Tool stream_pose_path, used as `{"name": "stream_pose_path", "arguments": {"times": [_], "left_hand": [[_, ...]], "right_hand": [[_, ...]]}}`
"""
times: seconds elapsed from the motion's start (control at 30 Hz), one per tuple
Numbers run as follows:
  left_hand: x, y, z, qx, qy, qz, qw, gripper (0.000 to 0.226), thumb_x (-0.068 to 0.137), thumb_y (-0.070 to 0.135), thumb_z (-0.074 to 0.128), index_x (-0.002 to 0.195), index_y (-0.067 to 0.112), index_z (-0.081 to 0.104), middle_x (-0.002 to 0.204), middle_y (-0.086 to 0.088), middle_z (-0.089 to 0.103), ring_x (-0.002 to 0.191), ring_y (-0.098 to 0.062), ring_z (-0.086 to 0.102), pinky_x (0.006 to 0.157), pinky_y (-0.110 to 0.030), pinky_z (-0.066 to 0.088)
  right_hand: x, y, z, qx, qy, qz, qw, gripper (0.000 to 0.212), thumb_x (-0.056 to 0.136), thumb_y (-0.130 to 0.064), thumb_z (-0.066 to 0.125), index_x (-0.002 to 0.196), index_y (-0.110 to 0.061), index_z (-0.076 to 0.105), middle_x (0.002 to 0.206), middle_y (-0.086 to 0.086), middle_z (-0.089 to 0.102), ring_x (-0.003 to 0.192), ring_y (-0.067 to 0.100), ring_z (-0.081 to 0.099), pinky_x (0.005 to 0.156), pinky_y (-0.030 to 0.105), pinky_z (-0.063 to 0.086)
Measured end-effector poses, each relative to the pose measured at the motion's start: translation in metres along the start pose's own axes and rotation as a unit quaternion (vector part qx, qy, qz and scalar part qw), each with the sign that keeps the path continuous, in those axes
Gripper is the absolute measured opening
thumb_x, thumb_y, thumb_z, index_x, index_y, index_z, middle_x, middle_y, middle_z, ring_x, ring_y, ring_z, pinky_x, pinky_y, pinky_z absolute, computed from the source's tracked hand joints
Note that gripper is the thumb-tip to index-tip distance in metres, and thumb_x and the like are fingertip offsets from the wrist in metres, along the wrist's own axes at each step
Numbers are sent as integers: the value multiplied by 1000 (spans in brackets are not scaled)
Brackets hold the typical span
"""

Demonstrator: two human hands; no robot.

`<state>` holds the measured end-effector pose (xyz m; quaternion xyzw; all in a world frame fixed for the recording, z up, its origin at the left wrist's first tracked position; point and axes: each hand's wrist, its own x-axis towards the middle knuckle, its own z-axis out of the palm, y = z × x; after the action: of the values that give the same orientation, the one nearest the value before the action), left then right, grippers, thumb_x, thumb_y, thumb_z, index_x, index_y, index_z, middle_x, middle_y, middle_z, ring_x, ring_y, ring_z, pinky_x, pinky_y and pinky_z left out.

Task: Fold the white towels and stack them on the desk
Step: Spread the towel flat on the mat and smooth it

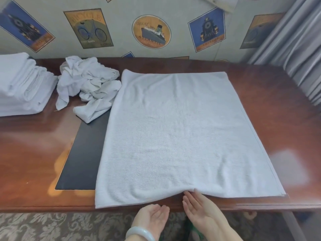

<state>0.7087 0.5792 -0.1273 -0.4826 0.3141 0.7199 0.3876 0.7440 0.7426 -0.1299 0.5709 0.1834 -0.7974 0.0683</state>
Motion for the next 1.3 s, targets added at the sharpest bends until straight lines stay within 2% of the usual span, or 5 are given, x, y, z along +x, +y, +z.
{"name": "stream_pose_path", "arguments": {"times": [0.7,0.8,0.9,1.2,1.3], "left_hand": [[-13,94,84,-130,-32,235,963,5,95,8,59,90,6,59,95,-10,61,90,-21,59,54,-27,59],[-11,123,99,-129,-18,278,952,9,96,7,56,87,5,57,92,-11,59,86,-22,59,46,-23,56],[-9,149,125,-74,-23,319,945,14,98,6,53,85,4,56,87,-14,62,83,-25,61,52,-25,58],[44,282,255,162,-25,399,902,9,99,3,51,91,3,56,89,-16,63,69,-22,68,56,-29,58],[89,291,265,421,106,428,793,15,90,10,65,103,9,56,111,-16,62,93,-28,60,83,-39,50]], "right_hand": [[-6,-146,-2,250,-16,-176,952,48,90,-17,68,135,-12,52,134,8,59,91,25,61,90,35,47],[-10,-195,4,168,-4,-278,946,93,52,-21,95,133,-6,52,128,16,60,91,27,61,63,34,60],[-9,-241,31,89,22,-355,930,36,95,-6,59,126,9,51,123,23,60,84,27,63,48,28,58],[52,-371,145,-127,43,-409,902,13,97,-7,53,88,1,58,98,17,67,72,26,71,65,28,59],[86,-366,161,-375,59,-417,826,25,100,-14,53,116,4,57,113,12,57,100,26,58,82,33,52]]}}
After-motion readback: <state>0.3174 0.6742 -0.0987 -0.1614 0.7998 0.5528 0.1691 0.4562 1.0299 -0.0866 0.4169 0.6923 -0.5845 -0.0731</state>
